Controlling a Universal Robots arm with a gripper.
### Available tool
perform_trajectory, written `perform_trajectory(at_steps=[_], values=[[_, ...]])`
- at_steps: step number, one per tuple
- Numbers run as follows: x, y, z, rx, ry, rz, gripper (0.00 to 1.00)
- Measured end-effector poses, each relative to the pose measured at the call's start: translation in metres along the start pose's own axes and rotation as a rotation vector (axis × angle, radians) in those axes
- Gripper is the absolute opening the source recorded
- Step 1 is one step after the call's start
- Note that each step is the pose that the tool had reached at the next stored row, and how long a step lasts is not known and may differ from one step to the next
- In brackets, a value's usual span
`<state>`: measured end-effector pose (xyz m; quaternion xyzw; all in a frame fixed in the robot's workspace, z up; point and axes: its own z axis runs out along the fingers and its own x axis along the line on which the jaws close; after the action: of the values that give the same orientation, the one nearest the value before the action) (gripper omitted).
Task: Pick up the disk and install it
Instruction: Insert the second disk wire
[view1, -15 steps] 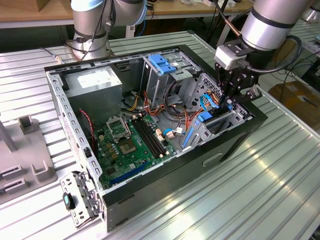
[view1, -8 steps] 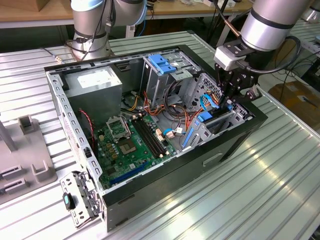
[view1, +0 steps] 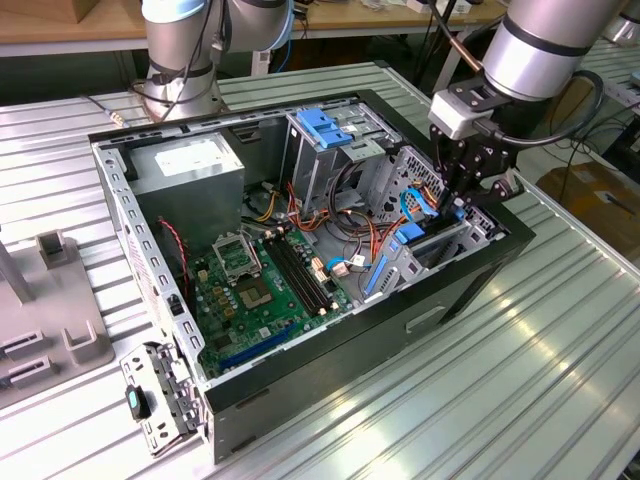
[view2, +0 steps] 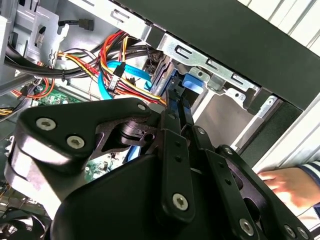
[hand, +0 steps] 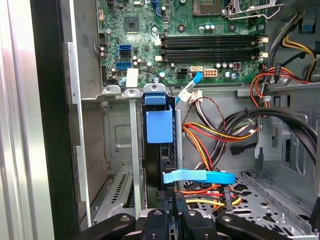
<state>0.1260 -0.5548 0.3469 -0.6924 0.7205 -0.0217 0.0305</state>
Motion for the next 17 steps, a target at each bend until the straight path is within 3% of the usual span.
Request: perform_trajectory(at_steps=[17], values=[[0.0002,0.0008,0.0067,0.0000,-0.0007,0.000,0.17]])
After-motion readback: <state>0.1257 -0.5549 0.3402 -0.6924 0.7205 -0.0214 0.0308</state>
